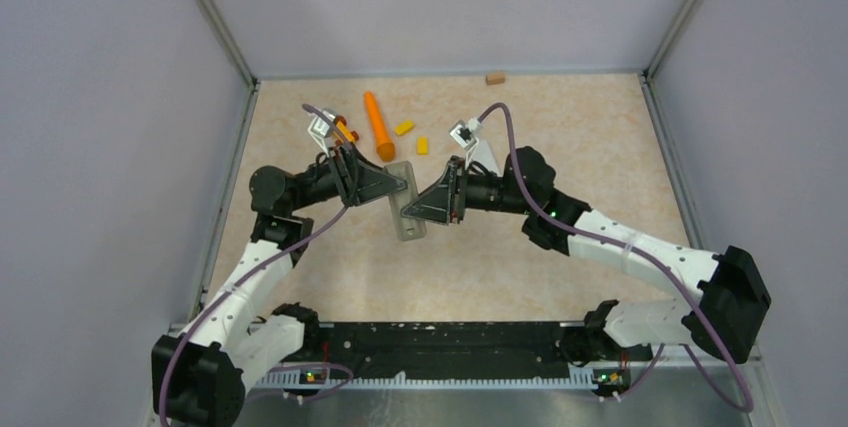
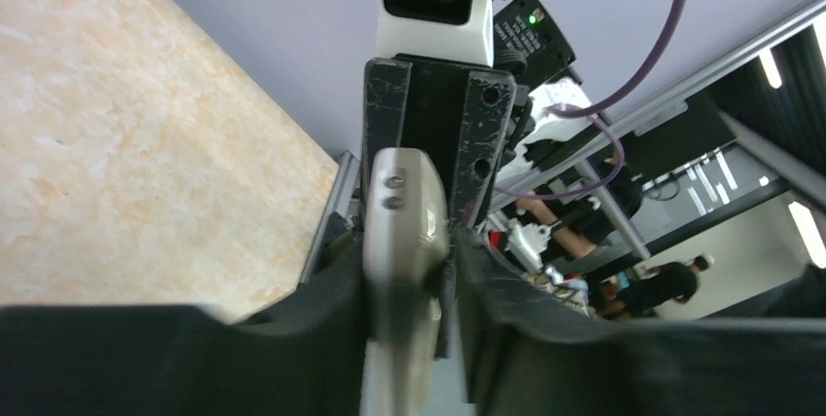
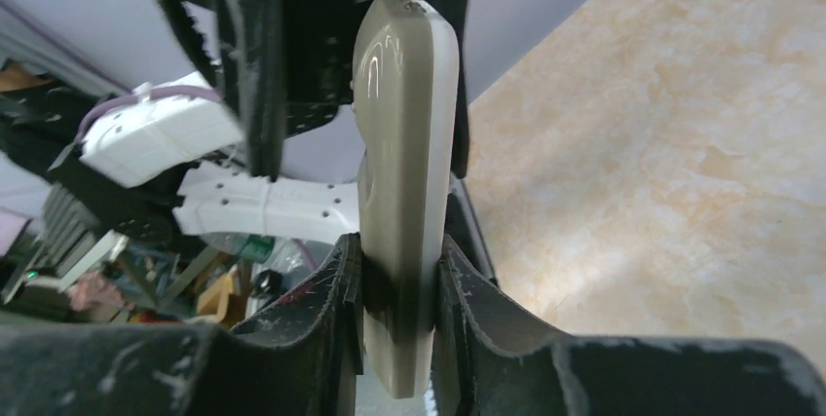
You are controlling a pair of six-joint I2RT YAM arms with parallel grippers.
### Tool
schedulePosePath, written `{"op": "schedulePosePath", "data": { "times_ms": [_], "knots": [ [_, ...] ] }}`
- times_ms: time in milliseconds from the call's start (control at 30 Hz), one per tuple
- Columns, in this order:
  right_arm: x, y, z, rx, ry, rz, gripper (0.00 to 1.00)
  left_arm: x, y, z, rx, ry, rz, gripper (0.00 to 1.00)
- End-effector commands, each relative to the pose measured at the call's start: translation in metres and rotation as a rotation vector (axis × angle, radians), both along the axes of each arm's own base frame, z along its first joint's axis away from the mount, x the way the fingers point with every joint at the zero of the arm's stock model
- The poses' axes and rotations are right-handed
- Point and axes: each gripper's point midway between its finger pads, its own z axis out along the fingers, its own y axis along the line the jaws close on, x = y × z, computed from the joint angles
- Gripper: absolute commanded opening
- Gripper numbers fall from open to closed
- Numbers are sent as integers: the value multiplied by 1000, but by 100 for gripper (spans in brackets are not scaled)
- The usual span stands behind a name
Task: Load the batteries into the remote control
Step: Load the battery cover into the remote control, then place the remote control at the center of the board.
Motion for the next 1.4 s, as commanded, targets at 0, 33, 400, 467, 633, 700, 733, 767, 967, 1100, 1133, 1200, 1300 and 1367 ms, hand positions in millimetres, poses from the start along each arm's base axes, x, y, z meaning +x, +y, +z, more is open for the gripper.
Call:
{"op": "schedulePosePath", "data": {
  "times_ms": [0,33,400,467,633,700,733,767,967,1100,1133,1200,1300,1367],
  "knots": [
    [30,-5,14,-14,-71,-143,0,0,2,17,23,-77,62,73],
    [34,-8,12,-35,-74,-173,0,3,3,14,40,-81,90,84],
    [131,-125,-99,-797,-113,-794,0,76,84,-73,561,156,763,99],
    [142,-159,-126,-965,-85,-876,0,77,93,-78,595,170,805,99],
    [161,-257,-182,-1293,33,-1080,0,75,103,-73,596,149,861,99],
    [164,-287,-192,-1363,69,-1145,0,74,106,-70,596,135,877,99],
    [165,-298,-197,-1388,79,-1165,0,73,107,-69,594,129,882,99],
    [167,-308,-200,-1414,86,-1186,0,73,107,-68,594,125,885,99],
    [206,-318,-219,-1497,34,-1210,0,74,102,-68,592,115,851,99],
    [240,-314,-233,-1590,-11,-1185,0,74,98,-69,596,105,827,99],
    [247,-314,-236,-1608,-15,-1182,0,73,98,-69,594,106,824,99],
    [259,-310,-239,-1613,-23,-1173,0,71,95,-69,579,106,811,99],
    [272,-300,-241,-1582,-33,-1166,0,71,92,-71,561,108,796,99],
    [278,-294,-245,-1562,-25,-1153,0,71,91,-72,558,113,796,99]
  ]
}}
